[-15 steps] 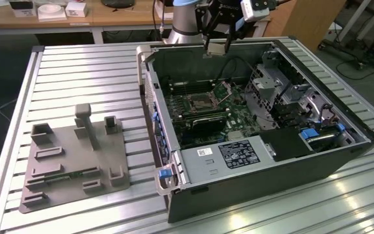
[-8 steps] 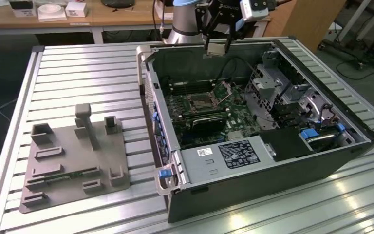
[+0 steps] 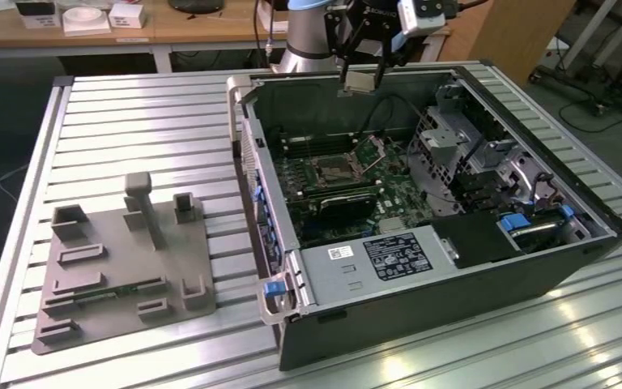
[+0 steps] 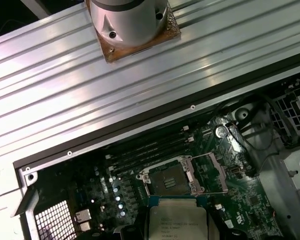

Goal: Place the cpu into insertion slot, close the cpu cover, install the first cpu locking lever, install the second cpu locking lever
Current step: 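Place the cpu into insertion slot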

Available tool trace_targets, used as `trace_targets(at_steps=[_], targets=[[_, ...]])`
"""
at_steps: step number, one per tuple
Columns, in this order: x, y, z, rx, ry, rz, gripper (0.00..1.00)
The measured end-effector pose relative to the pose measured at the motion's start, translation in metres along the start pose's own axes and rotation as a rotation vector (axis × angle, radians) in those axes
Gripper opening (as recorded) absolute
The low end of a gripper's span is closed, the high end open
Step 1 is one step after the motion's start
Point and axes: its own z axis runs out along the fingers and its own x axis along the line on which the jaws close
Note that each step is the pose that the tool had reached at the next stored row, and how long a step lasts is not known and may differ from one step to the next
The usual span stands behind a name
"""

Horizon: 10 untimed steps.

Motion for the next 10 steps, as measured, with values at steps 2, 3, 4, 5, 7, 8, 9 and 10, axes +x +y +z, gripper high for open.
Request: trace_targets(at_steps=[2, 3, 4, 5, 7, 8, 9, 10], targets=[[0.0000, 0.0000, 0.0001, -0.0003, -0.0009, 0.009, 0.54], [0.0000, 0.0000, 0.0001, -0.0003, -0.0013, 0.014, 0.54], [0.0000, 0.0000, 0.0001, -0.0004, -0.0016, 0.018, 0.54], [0.0000, 0.0000, 0.0001, -0.0006, -0.0021, 0.023, 0.54], [0.0000, 0.0000, 0.0001, -0.0007, -0.0030, 0.034, 0.54], [0.0000, 0.0000, 0.0001, -0.0008, -0.0035, 0.039, 0.54], [0.0000, 0.0000, 0.0002, -0.0010, -0.0040, 0.044, 0.54], [0.0000, 0.0000, 0.0002, -0.0011, -0.0044, 0.049, 0.54]])
